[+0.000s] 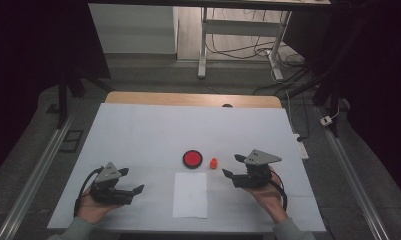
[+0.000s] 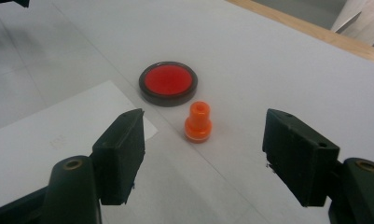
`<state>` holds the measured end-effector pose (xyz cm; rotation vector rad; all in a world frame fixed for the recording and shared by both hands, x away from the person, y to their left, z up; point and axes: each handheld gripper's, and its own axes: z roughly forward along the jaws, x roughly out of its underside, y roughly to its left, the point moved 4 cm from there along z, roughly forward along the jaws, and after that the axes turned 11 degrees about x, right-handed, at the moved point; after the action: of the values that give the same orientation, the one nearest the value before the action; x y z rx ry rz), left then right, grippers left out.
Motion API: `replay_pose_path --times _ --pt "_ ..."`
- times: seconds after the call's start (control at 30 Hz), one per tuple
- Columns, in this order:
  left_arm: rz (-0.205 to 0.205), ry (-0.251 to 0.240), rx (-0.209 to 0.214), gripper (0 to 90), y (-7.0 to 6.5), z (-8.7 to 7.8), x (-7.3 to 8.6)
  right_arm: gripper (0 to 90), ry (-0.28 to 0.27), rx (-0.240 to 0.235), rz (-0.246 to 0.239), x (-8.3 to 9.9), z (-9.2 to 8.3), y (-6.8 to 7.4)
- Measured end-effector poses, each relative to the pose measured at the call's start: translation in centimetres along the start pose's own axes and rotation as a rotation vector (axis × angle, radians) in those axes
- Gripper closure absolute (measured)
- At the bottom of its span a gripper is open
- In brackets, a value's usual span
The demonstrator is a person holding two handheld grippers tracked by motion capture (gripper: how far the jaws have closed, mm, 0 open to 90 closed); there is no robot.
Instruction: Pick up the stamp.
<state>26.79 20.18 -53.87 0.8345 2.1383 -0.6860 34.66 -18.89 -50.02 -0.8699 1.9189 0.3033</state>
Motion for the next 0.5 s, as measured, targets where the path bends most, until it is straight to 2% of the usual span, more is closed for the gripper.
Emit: replay_pose_path --times 0.5 --pt "-0.002 -0.001 0.004 15.9 0.0 0.0 0.0 30.4 0.027 -0.018 -0.028 -1.0 2.8 1.5"
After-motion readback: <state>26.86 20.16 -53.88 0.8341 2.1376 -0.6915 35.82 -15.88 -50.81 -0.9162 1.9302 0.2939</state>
